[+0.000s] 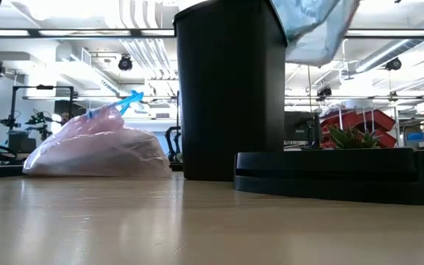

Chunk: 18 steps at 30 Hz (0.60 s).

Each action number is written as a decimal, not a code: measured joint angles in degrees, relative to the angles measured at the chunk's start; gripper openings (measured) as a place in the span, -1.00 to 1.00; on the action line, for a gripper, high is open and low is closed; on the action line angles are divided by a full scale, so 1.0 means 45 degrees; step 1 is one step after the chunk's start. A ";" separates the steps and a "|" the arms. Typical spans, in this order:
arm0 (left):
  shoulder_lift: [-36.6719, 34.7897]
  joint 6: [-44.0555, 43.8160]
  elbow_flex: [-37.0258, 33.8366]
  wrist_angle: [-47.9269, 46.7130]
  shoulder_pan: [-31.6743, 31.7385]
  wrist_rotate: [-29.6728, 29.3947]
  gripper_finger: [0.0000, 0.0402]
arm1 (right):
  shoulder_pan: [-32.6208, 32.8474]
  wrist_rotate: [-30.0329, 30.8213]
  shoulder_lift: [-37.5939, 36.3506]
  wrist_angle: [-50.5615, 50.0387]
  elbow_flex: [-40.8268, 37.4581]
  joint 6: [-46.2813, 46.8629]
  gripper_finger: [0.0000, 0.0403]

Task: Place trash/remove bag and relplace
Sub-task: Insert the new blue trash bag into the black trash bin

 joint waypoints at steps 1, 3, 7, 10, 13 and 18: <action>0.0075 0.0033 -0.0003 0.0287 0.0075 0.0002 0.39 | 0.0000 -0.0005 0.0014 -0.0080 0.0000 -0.0044 -0.99; 0.0152 0.0149 -0.0003 0.0543 0.0243 0.0000 0.39 | -0.0010 -0.0010 0.0183 -0.0079 0.0000 -0.0046 -0.99; 0.0315 0.0329 -0.0003 0.0321 0.0707 -0.0380 0.36 | 0.0005 -0.0105 0.0298 -0.0145 -0.0024 -0.0145 -0.99; 0.0345 0.0300 -0.0023 -0.0008 0.0958 -0.0449 0.28 | 0.0000 -0.0380 0.0323 -0.0099 -0.0019 -0.0105 -0.99; 0.0340 0.0373 -0.0023 -0.0073 0.1054 -0.0625 0.05 | 0.0000 -0.0797 0.0328 -0.0089 -0.0019 0.0065 -0.99; 0.0252 0.0921 -0.0023 -0.0144 0.1176 -0.1166 -0.65 | 0.0000 -0.1338 0.0241 -0.0019 -0.0019 0.0177 -0.99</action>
